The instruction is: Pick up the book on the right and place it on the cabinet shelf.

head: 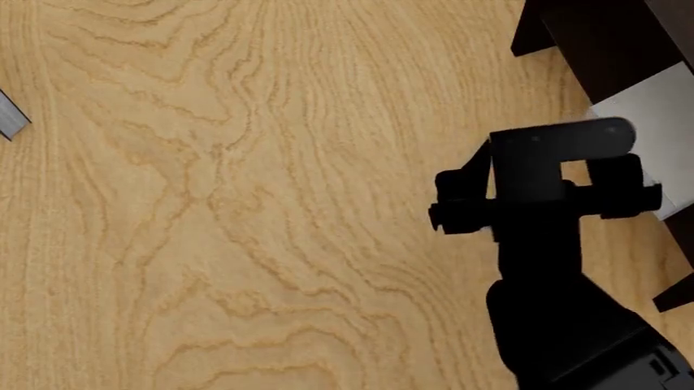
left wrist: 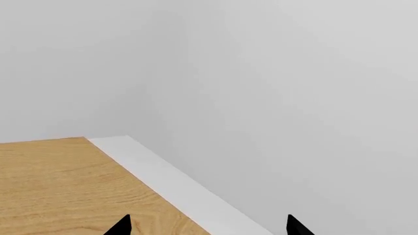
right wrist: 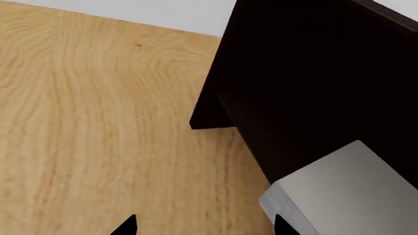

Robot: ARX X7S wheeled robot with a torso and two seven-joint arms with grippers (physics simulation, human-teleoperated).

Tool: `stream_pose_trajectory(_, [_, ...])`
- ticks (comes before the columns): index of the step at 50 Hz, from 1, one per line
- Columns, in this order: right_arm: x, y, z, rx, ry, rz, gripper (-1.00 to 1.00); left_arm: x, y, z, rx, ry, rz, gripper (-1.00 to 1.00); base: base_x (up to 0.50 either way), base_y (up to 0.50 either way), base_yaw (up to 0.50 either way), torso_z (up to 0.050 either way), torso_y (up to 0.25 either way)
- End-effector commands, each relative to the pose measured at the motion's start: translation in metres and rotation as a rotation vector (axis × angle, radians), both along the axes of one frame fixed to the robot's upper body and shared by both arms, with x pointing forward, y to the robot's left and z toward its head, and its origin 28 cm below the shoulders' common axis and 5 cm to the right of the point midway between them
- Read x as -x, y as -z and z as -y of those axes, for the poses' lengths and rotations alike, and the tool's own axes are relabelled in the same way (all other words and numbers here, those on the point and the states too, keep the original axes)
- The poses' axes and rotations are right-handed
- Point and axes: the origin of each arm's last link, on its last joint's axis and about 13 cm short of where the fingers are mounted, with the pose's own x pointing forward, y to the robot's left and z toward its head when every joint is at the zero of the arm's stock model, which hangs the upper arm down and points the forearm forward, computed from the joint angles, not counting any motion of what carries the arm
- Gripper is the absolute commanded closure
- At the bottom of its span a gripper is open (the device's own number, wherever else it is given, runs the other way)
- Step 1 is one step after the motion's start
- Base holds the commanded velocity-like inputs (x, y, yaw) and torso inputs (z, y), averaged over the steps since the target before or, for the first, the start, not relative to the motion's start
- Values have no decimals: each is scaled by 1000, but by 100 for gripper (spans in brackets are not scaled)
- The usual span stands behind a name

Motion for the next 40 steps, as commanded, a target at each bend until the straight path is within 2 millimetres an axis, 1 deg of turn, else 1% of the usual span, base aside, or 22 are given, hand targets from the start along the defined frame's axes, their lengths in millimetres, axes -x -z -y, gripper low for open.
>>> stream_pose_trajectory(1, [-4,2,4,-78,-32,6,-100,0,0,0,-3,-2,-1,-100,0,0,0,0,0])
stream_pose_trajectory(13, [-14,6,11,-100,-14,-1,-100,0,0,0,-6,-2,-2,-100,0,0,0,0,0])
stream_pose_trajectory(25, [-25,14,20,-63,50,-15,-100,0,0,1,-10,-4,-2,-100,0,0,0,0,0])
stream_pose_trajectory(40, [-37,19,25,-9,87,-40,-100,-1,0,0,-12,-4,-1,-100,0,0,0,-1,-1])
